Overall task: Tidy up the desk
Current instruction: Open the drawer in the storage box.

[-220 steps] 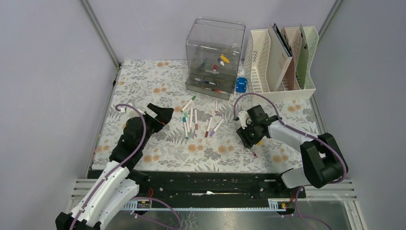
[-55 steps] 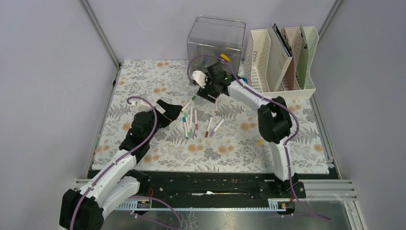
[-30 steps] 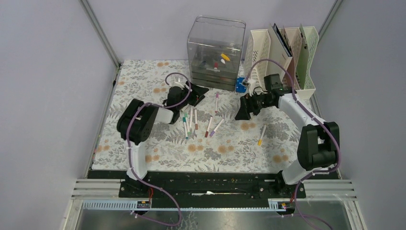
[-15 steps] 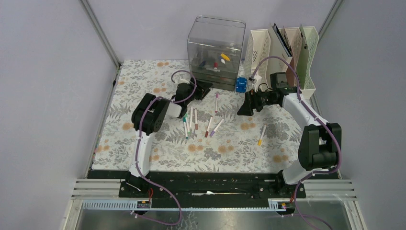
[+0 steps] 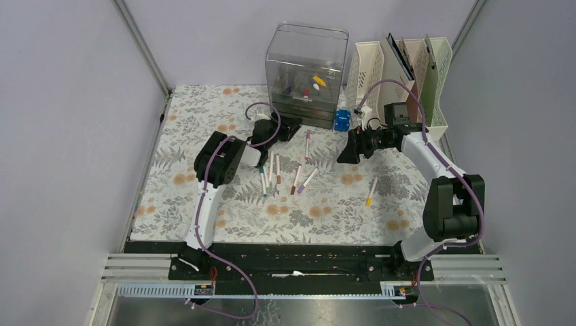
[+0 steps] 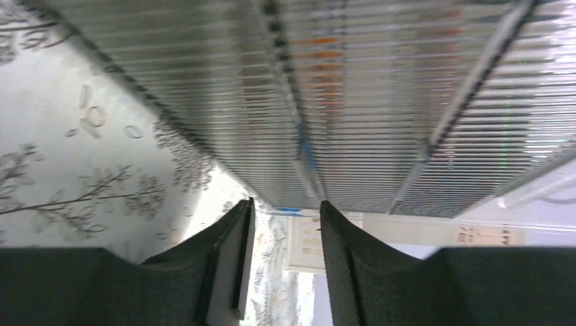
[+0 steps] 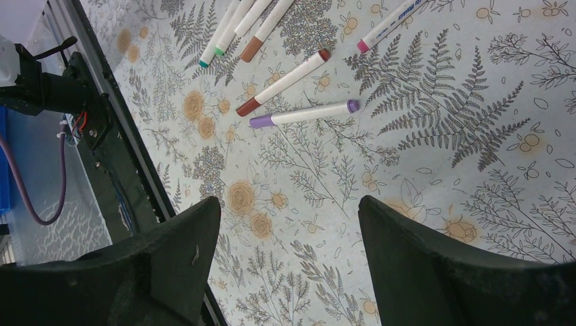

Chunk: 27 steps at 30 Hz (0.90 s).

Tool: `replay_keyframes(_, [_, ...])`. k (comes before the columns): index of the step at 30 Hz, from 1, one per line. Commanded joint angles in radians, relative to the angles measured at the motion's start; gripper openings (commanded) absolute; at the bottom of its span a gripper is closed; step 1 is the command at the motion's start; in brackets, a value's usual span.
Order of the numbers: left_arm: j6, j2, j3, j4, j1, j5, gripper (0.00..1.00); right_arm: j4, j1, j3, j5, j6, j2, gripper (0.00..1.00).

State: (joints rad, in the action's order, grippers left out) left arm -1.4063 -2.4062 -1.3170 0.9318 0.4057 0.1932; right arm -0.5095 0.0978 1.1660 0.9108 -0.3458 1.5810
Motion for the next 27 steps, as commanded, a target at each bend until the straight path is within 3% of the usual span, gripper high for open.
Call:
replay_keyframes(1, [-0.024, 0.008, 0.014, 0.189, 0.002, -0.008, 0.41, 0.017, -0.005, 0.004, 0.033, 0.005, -0.006, 0.81])
replay_keyframes(3, [-0.04, 0.013, 0.05, 0.242, 0.002, -0.014, 0.35, 0.017, -0.005, 0.005, 0.032, 0.005, -0.005, 0.81])
replay_keyframes(7, [-0.055, 0.014, 0.08, 0.284, 0.002, -0.028, 0.36, 0.018, -0.005, 0.008, 0.036, 0.006, 0.003, 0.81])
replay_keyframes(14, [-0.048, -0.021, -0.034, 0.184, 0.001, -0.017, 0.45, 0.018, -0.005, 0.012, 0.036, 0.01, 0.015, 0.81])
replay_keyframes(19, [-0.057, -0.052, -0.095, 0.091, -0.001, -0.02, 0.45, 0.017, -0.005, 0.012, 0.032, 0.01, 0.01, 0.81])
replay_keyframes(24, [-0.08, -0.073, -0.126, 0.035, -0.004, -0.05, 0.37, 0.018, -0.005, 0.012, 0.03, 0.01, 0.009, 0.81])
replay_keyframes(27, [-0.08, -0.085, -0.15, 0.02, -0.005, -0.056, 0.22, 0.017, -0.004, 0.013, 0.03, 0.011, 0.011, 0.81])
